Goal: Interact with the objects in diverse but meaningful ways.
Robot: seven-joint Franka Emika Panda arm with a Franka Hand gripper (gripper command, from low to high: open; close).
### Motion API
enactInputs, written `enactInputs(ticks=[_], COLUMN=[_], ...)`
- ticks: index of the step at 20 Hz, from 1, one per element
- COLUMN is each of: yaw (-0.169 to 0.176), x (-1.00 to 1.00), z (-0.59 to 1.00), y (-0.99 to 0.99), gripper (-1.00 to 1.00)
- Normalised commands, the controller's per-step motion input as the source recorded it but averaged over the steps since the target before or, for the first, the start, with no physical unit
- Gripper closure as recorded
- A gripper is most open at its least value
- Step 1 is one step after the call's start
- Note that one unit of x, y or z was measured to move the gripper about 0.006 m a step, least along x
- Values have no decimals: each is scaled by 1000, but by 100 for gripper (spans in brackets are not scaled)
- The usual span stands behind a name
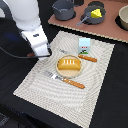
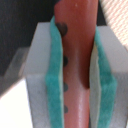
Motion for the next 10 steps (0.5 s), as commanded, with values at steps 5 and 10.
enactInputs(ticks=[5,10], yaw=[-20,-11], x=[695,658], z=[985,917], y=[542,565], gripper=[100,100])
